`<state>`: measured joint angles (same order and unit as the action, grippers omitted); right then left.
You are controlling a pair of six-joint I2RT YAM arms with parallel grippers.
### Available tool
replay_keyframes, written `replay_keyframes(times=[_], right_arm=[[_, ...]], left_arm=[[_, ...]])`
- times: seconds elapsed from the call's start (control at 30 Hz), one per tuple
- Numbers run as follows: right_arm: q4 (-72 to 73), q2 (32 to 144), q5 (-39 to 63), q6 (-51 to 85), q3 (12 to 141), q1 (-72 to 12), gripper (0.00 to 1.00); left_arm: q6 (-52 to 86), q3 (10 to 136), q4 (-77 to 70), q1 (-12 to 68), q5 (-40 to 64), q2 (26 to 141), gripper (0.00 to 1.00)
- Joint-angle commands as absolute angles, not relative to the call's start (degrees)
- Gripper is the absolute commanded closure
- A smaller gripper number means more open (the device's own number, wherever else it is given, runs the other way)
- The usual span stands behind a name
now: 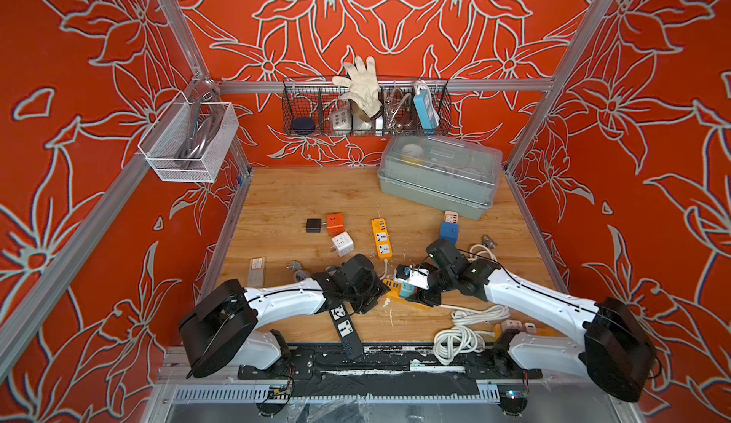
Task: Pull the plug off the socket
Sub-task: Remove the plug from the socket.
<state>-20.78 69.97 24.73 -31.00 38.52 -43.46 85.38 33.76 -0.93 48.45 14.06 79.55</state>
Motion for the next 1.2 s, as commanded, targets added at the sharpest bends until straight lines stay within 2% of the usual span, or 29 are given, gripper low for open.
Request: replay_keyframes(times=[0.0, 0.17, 0.3, 0.53, 0.67, 0.77, 0.9, 0.97, 1.07, 1.17], right_arm=[[-21.86, 70.66, 25.67, -31.02, 40.31, -43.3, 0.42], [-23.02, 72.03, 26.24, -30.98, 41.3, -43.29, 0.51], [-24.37, 73.46, 26.96, -30.94, 42.31, -43.29, 0.56], [-26.26, 73.58, 27.98, -27.66, 43.56, -43.25, 0.71], [-26.91, 73.38, 27.51, -20.37, 46.08, -42.88, 0.74], [-28.6, 74.39, 29.05, -15.48, 48.41, -38.91, 0.76], [-30.48, 72.97, 30.31, -13.69, 49.1, -37.45, 0.78], [-29.74, 70.91, 30.12, -13.26, 47.69, -39.11, 0.79], [-29.21, 67.66, 23.95, -15.43, 45.6, -45.63, 0.79], [-27.94, 67.25, 18.94, -14.66, 45.04, -48.67, 0.79]], left_arm=[[87.42, 35.63, -3.77, 48.63, 14.62, 82.42, 0.42], [90.89, 35.66, -6.31, 48.68, 15.82, 86.64, 0.52], [91.97, 35.16, -6.83, 48.32, 15.68, 88.56, 0.55], [97.24, 28.85, -10.04, 46.94, 14.8, 89.66, 0.6], [98.87, 26.94, -7.0, 46.85, 13.44, 88.77, 0.63], [98.83, 26.81, -3.7, 46.85, 13.09, 88.27, 0.65], [99.22, 26.47, -1.05, 46.88, 12.58, 87.98, 0.65], [99.44, 26.28, -0.32, 46.83, 12.23, 87.94, 0.65], [99.73, 26.19, 0.0, 46.68, 11.95, 88.16, 0.65], [99.41, 26.67, -0.87, 46.63, 12.12, 88.88, 0.65]])
